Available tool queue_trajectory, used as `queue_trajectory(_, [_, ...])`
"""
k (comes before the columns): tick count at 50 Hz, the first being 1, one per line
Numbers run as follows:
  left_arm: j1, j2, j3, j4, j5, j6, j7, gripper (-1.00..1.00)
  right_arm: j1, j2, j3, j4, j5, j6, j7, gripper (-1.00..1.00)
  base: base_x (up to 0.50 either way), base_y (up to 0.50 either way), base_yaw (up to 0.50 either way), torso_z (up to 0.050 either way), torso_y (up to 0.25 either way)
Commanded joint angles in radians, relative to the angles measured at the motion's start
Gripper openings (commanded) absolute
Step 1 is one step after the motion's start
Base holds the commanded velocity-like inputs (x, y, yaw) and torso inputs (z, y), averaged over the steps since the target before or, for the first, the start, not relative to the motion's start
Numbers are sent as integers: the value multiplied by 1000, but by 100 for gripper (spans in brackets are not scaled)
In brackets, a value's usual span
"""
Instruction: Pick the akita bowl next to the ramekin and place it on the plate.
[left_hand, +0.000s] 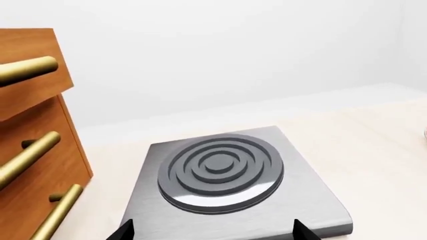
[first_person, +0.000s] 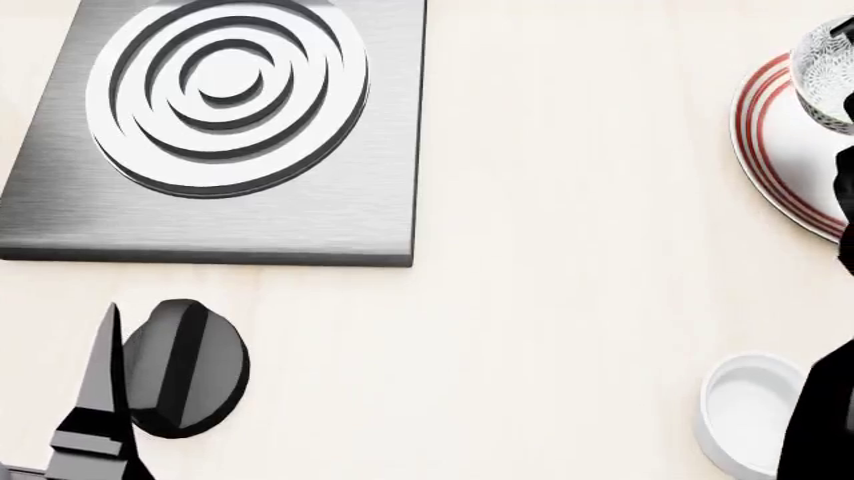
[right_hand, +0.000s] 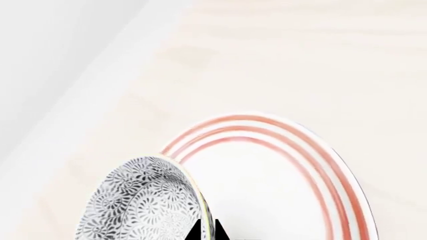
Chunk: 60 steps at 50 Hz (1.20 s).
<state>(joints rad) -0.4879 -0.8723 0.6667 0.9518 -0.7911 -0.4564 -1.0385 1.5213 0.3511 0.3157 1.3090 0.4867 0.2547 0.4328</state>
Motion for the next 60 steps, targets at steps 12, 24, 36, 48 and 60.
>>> queue_trajectory(12, [-8,14,-19,18,-7,-6,15,100,-23,-32,328,-1,-332,8,-67,-100,0,0,0,0,0])
queue_trajectory(24, [-10,11,-17,14,-6,-2,16,100,-29,-37,405,-1,-414,7,-78,-100,0,0,0,0,0])
queue_trajectory(36, [-13,12,-13,13,-6,-2,16,100,-40,-41,455,-1,-446,4,-86,-100,0,0,0,1,1])
queue_trajectory(48, [-9,10,-9,10,-3,5,16,100,-48,-41,484,-1,-464,0,-87,-100,0,0,0,0,0])
queue_trajectory(60, [-11,8,-7,10,-3,6,15,100,-50,-36,506,-1,-470,-4,-90,100,0,0,0,0,0])
